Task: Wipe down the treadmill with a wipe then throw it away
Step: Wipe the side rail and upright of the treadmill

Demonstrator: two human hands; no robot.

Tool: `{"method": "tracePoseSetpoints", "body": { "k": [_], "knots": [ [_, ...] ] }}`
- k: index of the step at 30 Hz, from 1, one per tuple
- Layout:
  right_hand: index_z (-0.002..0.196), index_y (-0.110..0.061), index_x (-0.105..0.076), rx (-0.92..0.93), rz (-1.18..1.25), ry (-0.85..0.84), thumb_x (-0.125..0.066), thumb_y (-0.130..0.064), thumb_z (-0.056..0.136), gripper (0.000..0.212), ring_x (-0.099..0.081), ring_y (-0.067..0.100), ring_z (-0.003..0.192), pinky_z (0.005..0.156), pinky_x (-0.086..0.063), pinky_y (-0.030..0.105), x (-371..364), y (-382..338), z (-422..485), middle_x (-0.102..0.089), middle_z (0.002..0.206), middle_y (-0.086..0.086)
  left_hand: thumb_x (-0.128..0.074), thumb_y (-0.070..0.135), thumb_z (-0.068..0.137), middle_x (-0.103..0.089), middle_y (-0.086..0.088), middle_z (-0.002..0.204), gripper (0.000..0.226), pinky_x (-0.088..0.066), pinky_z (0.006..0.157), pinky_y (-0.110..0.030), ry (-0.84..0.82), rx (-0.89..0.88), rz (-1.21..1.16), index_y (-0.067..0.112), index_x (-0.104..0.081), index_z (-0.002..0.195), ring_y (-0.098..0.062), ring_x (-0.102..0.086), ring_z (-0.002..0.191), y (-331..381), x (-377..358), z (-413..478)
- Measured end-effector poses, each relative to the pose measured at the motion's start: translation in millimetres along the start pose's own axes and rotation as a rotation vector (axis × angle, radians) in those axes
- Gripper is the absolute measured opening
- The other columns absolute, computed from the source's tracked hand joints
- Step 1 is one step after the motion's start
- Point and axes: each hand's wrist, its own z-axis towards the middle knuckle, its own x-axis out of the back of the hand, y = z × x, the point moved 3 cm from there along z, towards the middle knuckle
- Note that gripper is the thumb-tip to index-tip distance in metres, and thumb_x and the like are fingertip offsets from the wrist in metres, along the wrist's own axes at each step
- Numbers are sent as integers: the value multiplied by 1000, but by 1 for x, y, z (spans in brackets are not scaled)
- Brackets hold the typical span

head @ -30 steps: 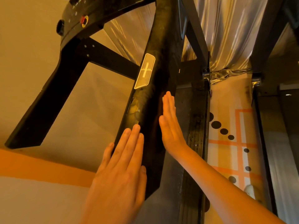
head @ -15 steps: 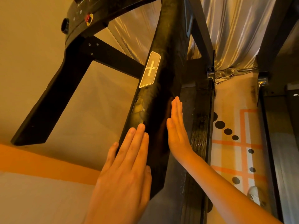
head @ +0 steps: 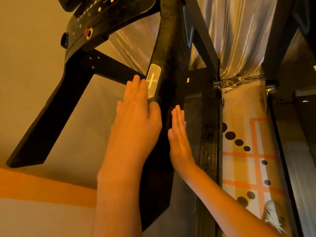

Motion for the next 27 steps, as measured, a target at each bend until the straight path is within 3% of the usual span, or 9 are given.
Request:
{"method": "tracePoseSetpoints", "body": {
  "k": [3, 6, 10, 13, 15, 18, 21, 25, 27],
  "knots": [
    [155, -42, 2, -2, -9, -14, -19, -47, 108, 52, 17, -4, 153, 119, 14, 13, 2, -3, -1, 14, 160, -41, -42, 25, 109, -3, 4, 172, 57, -7, 129, -46, -114, -65, 59, 22, -20, 162, -14, 3, 157, -12, -12, 32],
    [156, -40, 4, 2, -35, -40, -20, -45, 108, 54, 17, -3, 153, 123, 11, 23, 4, 0, -1, 16, 162, -37, -40, 30, 110, 8, 8, 171, 68, 3, 119, -22, -176, -138, 95, 23, -2, 165, -7, 11, 155, -26, -23, 29],
    [156, -37, 6, 40, -100, -61, -22, -35, 109, 55, 18, 0, 153, 127, 10, 29, 8, -9, 20, 19, 161, -36, -38, 35, 108, 16, 13, 169, 72, 8, 112, -10, -178, -186, 127, 27, 7, 163, 1, 16, 152, -35, -23, 21],
    [160, -28, 4, 175, -151, -91, -24, -31, 111, 57, 14, 10, 157, 126, 11, 28, 9, -12, 25, 15, 169, -21, -36, 35, 108, 16, 12, 169, 71, 7, 116, -14, -151, -196, 149, 26, 8, 163, 0, 16, 153, -33, -25, 20],
    [162, -23, 1, 225, -136, -124, -21, -41, 111, 58, 11, 15, 158, 126, 9, 29, 10, -2, 14, 10, 171, -13, -36, 35, 108, 15, 11, 169, 71, 4, 118, -18, -127, -193, 159, 25, 8, 163, -1, 16, 153, -31, -27, 19],
    [160, -34, 3, 106, -69, -97, -14, -61, 106, 63, 12, 8, 157, 128, 5, 32, 14, 21, 1, 12, 169, -22, -37, 34, 108, 15, 12, 169, 71, 4, 122, -23, -137, -189, 140, 27, 8, 163, -1, 17, 153, -31, -27, 18],
    [156, -41, 6, -8, -51, -51, -17, -53, 108, 55, 16, 2, 155, 129, 5, 38, 12, 21, 12, 17, 164, -33, -38, 33, 108, 17, 11, 168, 72, 6, 125, -30, -147, -190, 152, 28, 9, 162, -3, 20, 152, -30, -25, 16],
    [159, -31, 5, 72, -94, -56, -10, -60, 106, 63, 16, 7, 156, 125, 12, 25, 9, -6, 41, 18, 166, -28, -27, 42, 108, 24, 15, 166, 67, 16, 119, -23, -140, -160, 204, 30, 12, 161, 1, 29, 148, -28, -28, 17],
    [160, -29, 4, 103, -97, -75, -10, -61, 105, 65, 15, 9, 157, 125, 11, 26, 12, -1, 42, 17, 167, -25, -18, 49, 99, 29, 17, 163, 71, 20, 114, -19, -142, -165, 243, 32, 17, 159, 5, 34, 144, -26, -27, 17]
  ]
}}
